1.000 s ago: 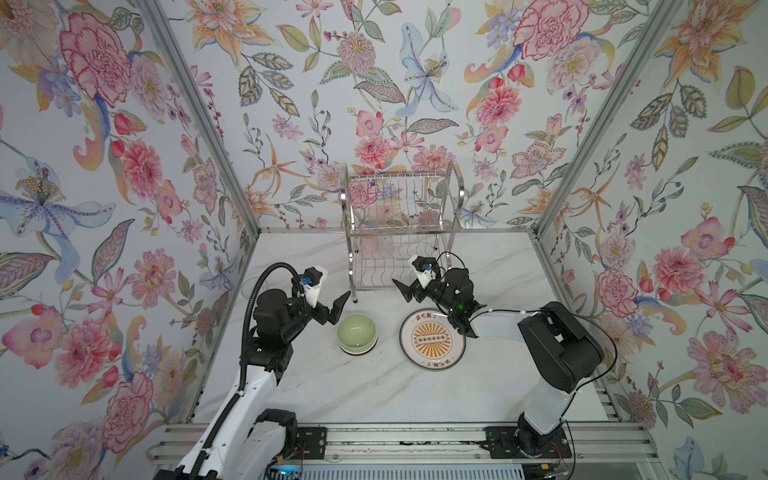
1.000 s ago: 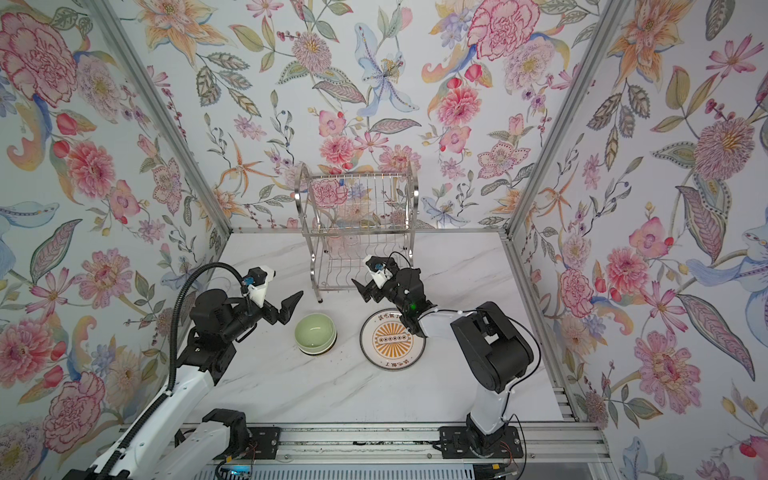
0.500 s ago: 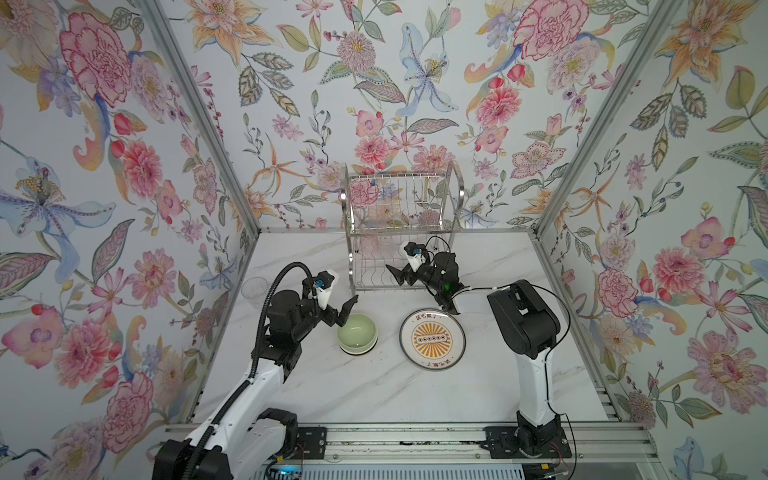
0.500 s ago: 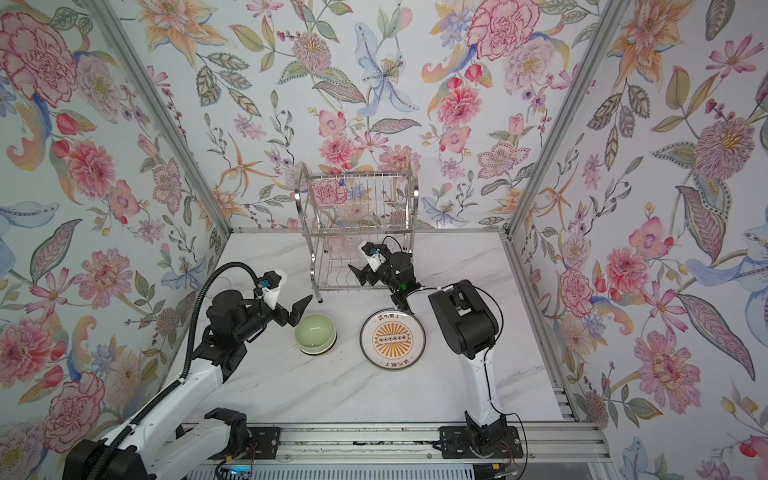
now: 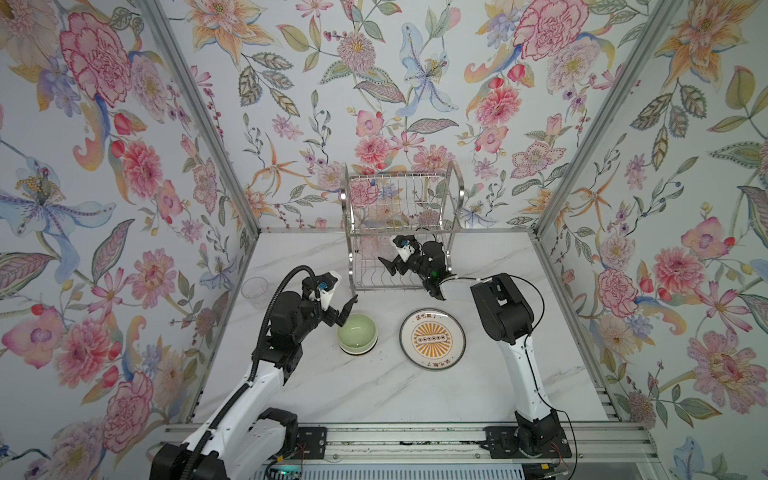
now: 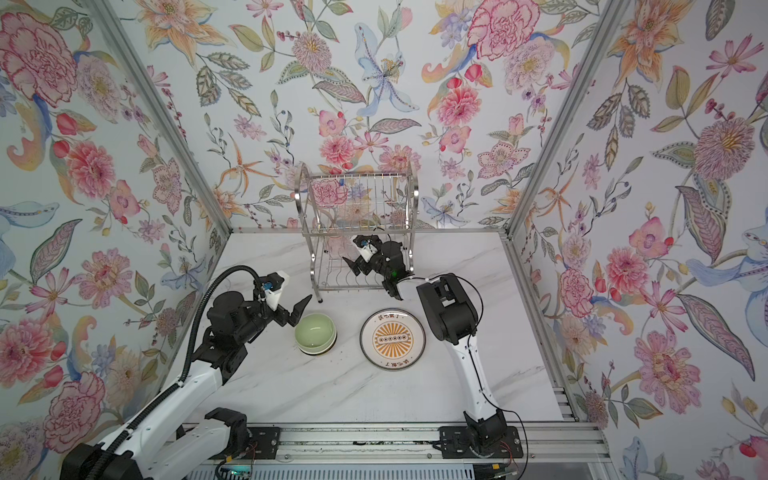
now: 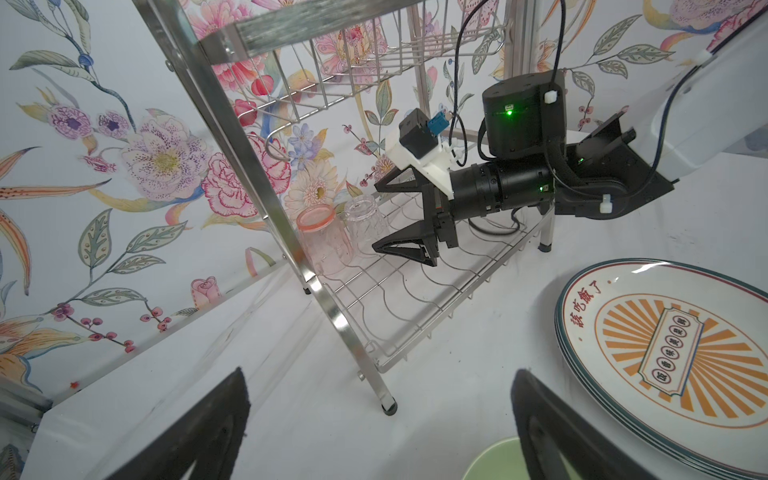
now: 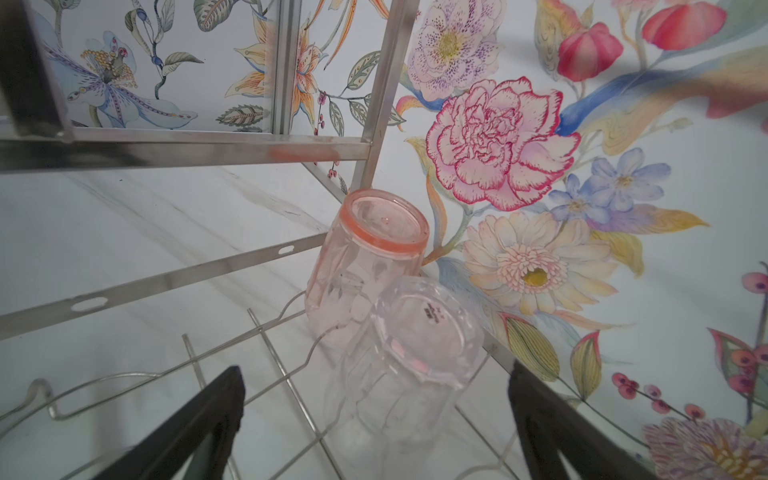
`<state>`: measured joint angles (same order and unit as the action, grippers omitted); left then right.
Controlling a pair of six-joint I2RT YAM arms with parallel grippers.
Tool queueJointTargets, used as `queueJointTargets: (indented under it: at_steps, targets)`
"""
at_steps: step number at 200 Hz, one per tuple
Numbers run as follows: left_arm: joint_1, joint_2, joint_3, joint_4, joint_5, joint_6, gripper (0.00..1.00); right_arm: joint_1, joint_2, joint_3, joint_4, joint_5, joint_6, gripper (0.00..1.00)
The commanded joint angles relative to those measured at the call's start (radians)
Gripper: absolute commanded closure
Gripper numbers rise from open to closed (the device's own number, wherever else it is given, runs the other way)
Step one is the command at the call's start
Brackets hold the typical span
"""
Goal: Unload the mixed dishes from the dish rack
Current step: 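Reach the right gripper into the rack over the small clear glass while left returns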
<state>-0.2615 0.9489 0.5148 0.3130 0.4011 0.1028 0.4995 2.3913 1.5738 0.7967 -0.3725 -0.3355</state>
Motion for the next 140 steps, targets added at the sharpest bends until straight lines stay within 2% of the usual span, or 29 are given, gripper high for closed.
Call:
queueJointTargets:
  at_steps: [1,68,101,140]
  targets:
    - [-0.011,-0.012,0.000,-0.019,-0.035,0.031,0.01,-0.007,0.041,0.064,-0.052,-0.025,-0.028,0.01]
    - [-0.018,0.002,0.019,-0.061,-0.036,0.059,0.01,-0.015,0.109,0.222,-0.215,-0.117,-0.088,0.10]
    - [-0.019,0.000,0.026,-0.094,-0.043,0.077,0.00,-0.016,0.115,0.236,-0.225,-0.137,-0.091,0.14]
    - [-0.019,0.017,0.041,-0.109,-0.048,0.091,0.01,-0.022,0.118,0.246,-0.222,-0.152,-0.056,0.24]
